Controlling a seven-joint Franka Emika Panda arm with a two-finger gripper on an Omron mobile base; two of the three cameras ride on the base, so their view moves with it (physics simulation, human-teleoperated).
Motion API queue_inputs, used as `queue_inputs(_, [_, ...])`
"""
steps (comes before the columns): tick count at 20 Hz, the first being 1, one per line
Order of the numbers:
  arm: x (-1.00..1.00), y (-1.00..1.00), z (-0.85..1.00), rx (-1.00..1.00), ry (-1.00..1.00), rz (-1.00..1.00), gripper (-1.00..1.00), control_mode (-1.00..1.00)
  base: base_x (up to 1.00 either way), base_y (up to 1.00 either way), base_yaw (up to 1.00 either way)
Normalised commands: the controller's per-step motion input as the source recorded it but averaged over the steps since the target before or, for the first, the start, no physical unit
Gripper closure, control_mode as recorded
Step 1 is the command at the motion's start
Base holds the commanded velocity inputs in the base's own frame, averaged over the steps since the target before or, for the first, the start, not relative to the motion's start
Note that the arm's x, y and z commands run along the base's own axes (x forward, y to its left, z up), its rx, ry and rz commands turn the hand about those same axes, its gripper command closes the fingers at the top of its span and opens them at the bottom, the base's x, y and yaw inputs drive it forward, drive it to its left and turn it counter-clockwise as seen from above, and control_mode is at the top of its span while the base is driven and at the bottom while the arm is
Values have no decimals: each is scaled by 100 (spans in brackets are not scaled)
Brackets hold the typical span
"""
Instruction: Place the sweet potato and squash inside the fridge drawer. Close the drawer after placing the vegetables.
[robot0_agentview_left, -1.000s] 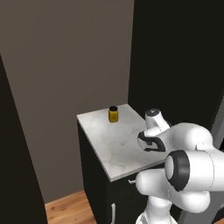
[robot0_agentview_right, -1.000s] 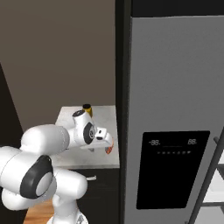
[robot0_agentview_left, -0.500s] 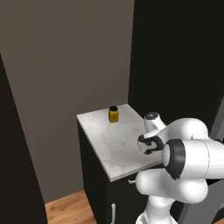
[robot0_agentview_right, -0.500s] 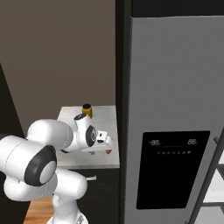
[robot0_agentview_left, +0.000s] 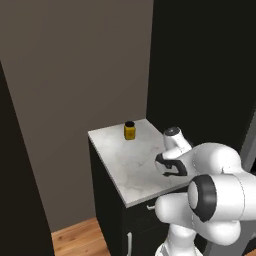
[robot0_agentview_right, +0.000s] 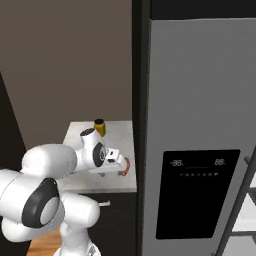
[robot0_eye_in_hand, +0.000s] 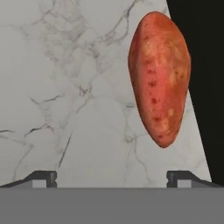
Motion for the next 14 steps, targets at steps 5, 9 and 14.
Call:
queue_inputs(5, [0,-25,13,0,0,0,-100,-100,0,0,0])
queue_inputs(9, [17,-9,0,0,1,0,-100,-100,0,0,0])
queue_inputs(14, [33,0,-5,0,1,0,-100,-100,0,0,0])
